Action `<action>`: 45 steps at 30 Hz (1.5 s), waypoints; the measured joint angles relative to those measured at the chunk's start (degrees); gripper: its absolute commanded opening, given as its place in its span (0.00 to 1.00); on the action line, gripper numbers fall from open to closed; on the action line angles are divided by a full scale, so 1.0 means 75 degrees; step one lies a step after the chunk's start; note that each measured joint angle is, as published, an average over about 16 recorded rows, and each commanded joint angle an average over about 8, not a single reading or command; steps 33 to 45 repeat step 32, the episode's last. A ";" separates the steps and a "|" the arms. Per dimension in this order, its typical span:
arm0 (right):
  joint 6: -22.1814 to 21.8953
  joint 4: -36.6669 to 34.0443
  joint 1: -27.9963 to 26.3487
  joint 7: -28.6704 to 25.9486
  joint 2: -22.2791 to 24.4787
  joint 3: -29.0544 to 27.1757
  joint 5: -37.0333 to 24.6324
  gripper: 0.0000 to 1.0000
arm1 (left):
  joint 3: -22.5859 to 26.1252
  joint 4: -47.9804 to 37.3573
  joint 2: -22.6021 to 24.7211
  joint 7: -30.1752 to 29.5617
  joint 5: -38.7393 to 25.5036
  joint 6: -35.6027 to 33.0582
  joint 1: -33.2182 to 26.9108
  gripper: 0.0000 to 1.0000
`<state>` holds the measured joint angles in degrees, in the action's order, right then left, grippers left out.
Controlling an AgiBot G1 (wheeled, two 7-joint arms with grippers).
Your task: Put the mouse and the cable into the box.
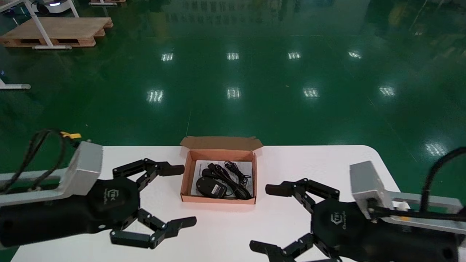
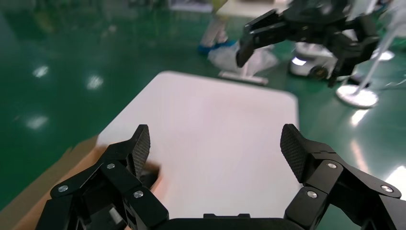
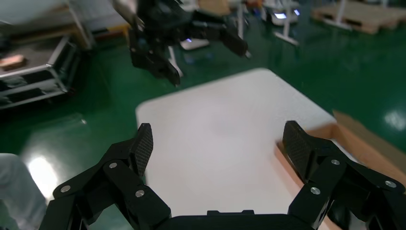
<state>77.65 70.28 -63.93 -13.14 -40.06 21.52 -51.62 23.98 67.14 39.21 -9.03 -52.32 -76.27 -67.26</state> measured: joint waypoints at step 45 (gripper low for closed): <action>0.1138 0.0457 0.0332 0.0326 0.0706 -0.0773 0.1404 1.00 | -0.1121 0.0904 -0.0591 -0.0238 0.1478 -0.1326 0.0804 1.00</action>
